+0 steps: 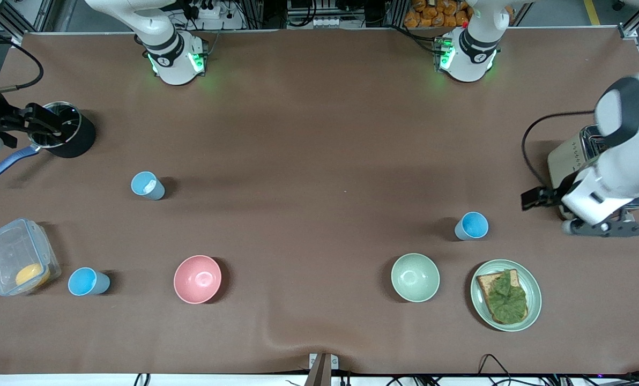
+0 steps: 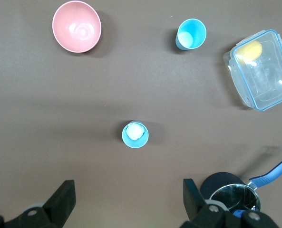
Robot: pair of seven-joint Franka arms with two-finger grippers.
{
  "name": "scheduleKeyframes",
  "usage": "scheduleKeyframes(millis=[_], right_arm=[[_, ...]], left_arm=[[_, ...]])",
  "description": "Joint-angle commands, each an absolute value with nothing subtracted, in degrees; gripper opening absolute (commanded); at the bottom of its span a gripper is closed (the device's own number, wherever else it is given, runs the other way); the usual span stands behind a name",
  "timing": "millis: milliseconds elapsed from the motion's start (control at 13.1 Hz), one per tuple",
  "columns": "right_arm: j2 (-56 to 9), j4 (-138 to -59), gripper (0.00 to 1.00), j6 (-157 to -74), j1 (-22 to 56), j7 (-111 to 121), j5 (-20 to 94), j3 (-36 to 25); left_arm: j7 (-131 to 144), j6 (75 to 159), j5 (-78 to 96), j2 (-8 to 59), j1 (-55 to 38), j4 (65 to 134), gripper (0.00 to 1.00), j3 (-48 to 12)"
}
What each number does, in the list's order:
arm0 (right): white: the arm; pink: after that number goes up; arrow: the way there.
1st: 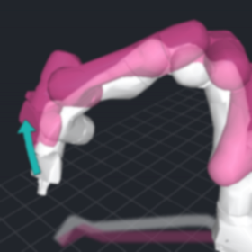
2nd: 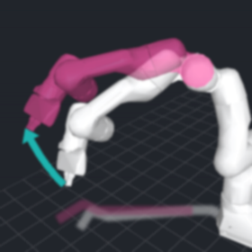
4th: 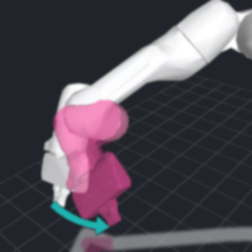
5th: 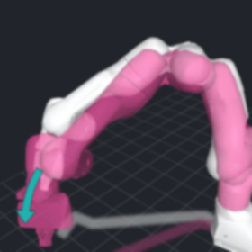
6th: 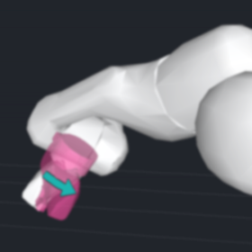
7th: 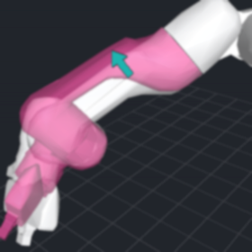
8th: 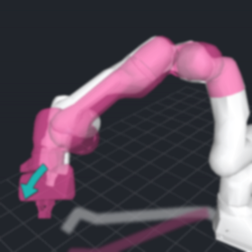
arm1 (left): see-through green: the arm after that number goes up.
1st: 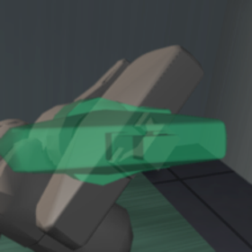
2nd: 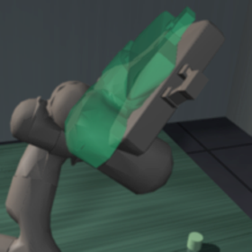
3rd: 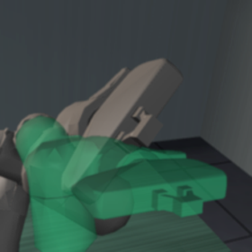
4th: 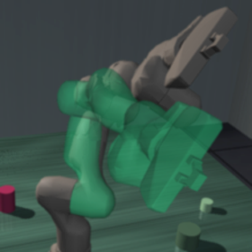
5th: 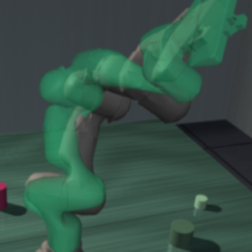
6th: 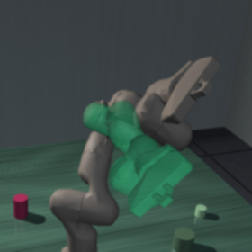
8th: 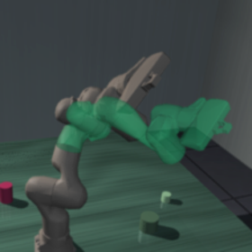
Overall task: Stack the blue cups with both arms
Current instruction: 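Reach the right gripper and the left gripper toward separate blue cups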
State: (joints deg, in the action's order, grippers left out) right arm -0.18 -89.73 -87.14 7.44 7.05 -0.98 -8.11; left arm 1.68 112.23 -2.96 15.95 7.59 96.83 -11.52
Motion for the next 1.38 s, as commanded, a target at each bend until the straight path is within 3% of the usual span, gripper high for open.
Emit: scheduleKeyframes(millis=[0, 382, 535, 765, 1071, 1300], right_arm=[[-4.54, -89.21, 1.0, -87.19, 9.3, 6.59, -2.02, -7.65], [-15.71, -88.68, 1.0, -89.38, 11.51, 6.06, -1.41, -7.65], [-17.66, -91.73, 1.0, -93.85, 12.56, 6.06, -1.23, -7.65], [-16.27, -101.04, 1.0, -101.22, 12.13, 6.06, -1.23, -7.65], [-13.27, -115.55, 1.0, -118.0, 12.13, 6.06, -1.23, -7.65], [-13.36, -121.02, 1.0, -123.31, 12.13, 6.06, -1.32, -7.65]], left_arm=[[0.96, 117.59, -2.11, 16.07, 7.47, 101.51, 1.0, -11.69], [1.41, 126.81, -2.29, 18.72, 7.47, 106.43, 1.0, -11.78], [3.24, 128.58, -2.37, 20.64, 7.21, 106.79, 1.0, -11.86], [9.04, 132.78, -2.46, 22.76, 5.19, 108.63, 1.0, -11.95], [9.14, 137.98, -3.77, 25.3, 4.83, 110.74, 1.0, -11.69], [10.01, 139.83, -10.19, 26.89, 5.36, 110.65, 1.0, -11.86]])
